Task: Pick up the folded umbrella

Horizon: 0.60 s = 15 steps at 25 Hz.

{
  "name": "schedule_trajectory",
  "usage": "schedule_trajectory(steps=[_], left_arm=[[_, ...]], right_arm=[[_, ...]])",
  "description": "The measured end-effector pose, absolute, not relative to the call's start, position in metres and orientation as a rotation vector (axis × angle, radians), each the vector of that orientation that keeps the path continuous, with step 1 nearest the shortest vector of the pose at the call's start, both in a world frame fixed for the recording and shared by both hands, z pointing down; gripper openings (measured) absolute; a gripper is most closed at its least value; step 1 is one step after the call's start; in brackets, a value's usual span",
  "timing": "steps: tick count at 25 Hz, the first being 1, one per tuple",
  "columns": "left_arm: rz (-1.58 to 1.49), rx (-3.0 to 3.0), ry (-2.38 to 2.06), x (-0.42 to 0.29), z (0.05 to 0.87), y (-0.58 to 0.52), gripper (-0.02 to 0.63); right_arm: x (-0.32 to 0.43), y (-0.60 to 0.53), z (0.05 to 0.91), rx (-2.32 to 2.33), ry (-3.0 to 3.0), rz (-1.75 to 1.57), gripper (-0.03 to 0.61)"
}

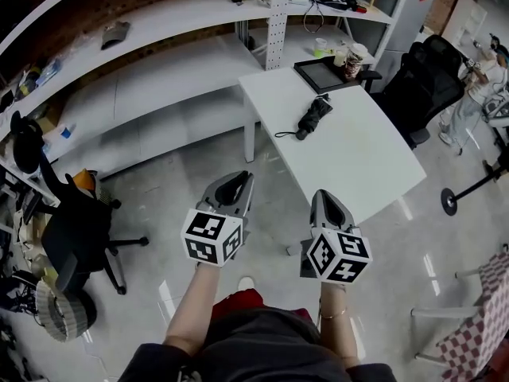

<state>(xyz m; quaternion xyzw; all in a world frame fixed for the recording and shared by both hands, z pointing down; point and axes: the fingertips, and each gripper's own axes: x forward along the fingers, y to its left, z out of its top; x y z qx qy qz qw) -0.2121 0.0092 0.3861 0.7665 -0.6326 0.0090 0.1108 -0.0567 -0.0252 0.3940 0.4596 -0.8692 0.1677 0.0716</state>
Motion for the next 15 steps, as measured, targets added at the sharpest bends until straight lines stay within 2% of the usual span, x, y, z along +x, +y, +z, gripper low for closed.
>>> schedule_trajectory(steps=[15], left_arm=[[0.162, 2.337, -1.716, -0.222, 0.401, -0.062, 0.127]], right_arm=[[-0.059, -0.064, 0.399, 1.541, -2.505, 0.509, 0.018]])
